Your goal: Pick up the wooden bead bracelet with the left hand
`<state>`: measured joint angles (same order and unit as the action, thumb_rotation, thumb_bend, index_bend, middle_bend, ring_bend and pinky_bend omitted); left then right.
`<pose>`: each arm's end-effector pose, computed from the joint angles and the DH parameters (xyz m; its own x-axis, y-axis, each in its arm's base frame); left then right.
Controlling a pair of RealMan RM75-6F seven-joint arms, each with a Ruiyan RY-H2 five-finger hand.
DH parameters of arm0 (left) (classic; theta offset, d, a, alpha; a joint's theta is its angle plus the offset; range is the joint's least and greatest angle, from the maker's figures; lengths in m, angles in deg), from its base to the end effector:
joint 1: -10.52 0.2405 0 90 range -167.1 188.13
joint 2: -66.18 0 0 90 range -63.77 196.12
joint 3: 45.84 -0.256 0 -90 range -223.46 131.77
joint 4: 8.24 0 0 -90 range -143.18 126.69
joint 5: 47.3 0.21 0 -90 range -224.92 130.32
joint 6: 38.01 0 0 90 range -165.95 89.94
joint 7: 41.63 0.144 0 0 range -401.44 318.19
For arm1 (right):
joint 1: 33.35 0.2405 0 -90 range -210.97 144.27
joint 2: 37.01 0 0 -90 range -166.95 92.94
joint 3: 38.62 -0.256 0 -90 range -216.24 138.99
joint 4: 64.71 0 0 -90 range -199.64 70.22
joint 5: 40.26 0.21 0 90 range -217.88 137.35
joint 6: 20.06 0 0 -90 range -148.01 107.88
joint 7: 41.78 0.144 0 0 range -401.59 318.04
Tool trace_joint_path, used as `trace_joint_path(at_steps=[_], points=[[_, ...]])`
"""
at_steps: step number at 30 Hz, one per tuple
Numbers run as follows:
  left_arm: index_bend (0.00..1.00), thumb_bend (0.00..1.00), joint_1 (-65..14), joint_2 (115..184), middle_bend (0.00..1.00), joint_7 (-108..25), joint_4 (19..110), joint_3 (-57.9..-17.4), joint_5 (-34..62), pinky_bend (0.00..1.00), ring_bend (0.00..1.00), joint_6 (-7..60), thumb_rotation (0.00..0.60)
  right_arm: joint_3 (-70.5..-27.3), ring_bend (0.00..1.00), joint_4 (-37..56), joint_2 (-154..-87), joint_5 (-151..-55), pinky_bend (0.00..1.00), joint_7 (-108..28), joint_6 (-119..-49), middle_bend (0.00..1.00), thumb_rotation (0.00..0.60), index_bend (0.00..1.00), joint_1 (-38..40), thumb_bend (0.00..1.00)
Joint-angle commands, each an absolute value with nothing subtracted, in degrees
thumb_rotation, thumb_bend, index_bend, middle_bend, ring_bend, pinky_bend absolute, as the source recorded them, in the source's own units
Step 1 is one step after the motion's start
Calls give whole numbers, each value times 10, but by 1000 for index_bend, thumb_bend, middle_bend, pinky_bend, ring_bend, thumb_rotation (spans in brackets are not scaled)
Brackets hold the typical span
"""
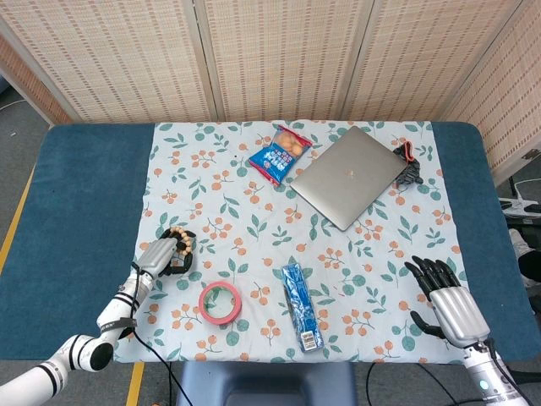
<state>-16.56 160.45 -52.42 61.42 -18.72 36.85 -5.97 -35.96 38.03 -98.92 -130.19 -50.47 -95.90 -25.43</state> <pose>-0.2255 0.3493 -0.0271 0.0832 0.4680 0.8798 0.9917 -0.1258 -0.0269 -0.2734 -0.1676 0.1191 0.4291 -0.2297 0.8735 -0.9021 -0.1580 0.4016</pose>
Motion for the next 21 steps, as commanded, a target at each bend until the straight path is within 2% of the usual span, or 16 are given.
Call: trace_joint_path(at_steps=[1, 10, 21], points=[[0, 402, -189, 1596, 0, -580, 600, -219, 369, 21, 0, -40, 600, -360, 0, 380, -989, -1302, 0, -504, -959, 0, 600, 0, -254, 269], [0, 338, -216, 1587, 0, -613, 585, -256, 339, 6, 0, -21, 600, -360, 0, 380, -988, -1302, 0, -503, -960, 0, 600, 0, -255, 268], [11, 388, -227, 1600, 0, -566, 573, -280, 283, 0, 0, 23, 600, -360, 0, 381, -988, -1303, 0, -502, -960, 0, 600, 0, -255, 268]])
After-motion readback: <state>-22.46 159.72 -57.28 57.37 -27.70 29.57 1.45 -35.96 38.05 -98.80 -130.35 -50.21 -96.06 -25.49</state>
